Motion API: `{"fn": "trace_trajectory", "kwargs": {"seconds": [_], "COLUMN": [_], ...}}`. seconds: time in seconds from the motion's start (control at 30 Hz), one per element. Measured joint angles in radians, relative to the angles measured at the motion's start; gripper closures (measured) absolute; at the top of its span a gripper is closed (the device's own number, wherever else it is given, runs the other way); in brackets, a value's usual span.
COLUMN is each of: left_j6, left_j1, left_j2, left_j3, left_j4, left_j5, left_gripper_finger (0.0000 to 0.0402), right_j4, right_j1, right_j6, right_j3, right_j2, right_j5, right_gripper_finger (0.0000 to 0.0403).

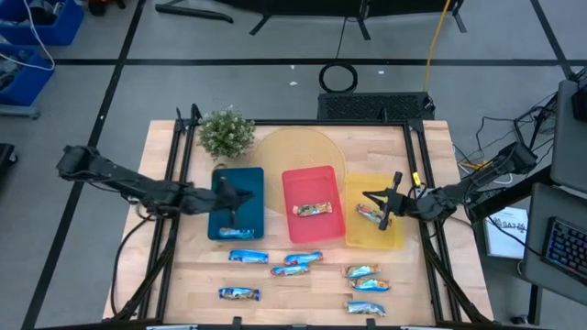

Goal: Pick and place Granola Bars by type
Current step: Put the yellow granola bar into the red bin

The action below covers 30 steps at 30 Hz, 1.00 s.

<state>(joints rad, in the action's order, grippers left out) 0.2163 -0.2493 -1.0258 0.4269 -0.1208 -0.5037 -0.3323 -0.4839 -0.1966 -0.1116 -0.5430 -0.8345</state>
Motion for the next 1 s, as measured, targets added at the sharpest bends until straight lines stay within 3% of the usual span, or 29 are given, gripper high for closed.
{"fn": "trace_trajectory", "kwargs": {"seconds": [0.2, 0.37, 0.6, 0.8, 1.0], "left_j6": [0.018, -0.026, -0.153, -0.216, -0.222], "left_j1": [-0.023, -0.08, -0.141, -0.164, -0.14], "left_j2": [-0.375, -0.67, -0.973, -1.178, -1.345], "left_j3": [0.376, 0.736, 1.15, 1.42, 1.578], "left_j4": [0.16, 0.301, 0.333, 0.354, 0.436], "left_j5": [0.153, 0.194, 0.37, 0.444, 0.468], "left_gripper_finger": [0.0355, 0.0355, 0.0355, 0.0342, 0.0265], "right_j4": [-0.001, -0.009, -0.015, -0.007, 0.003], "right_j1": [0.0, 0.0, 0.0, -0.001, -0.001], "right_j6": [0.034, 0.064, 0.054, 0.037, 0.037], "right_j3": [0.0, 0.0, 0.0, 0.0, 0.0], "right_j2": [0.0, 0.002, 0.006, 0.006, 0.006], "right_j5": [0.0, 0.0, -0.003, -0.001, 0.001], "right_gripper_finger": [0.0403, 0.0403, 0.0403, 0.0403, 0.0403]}}
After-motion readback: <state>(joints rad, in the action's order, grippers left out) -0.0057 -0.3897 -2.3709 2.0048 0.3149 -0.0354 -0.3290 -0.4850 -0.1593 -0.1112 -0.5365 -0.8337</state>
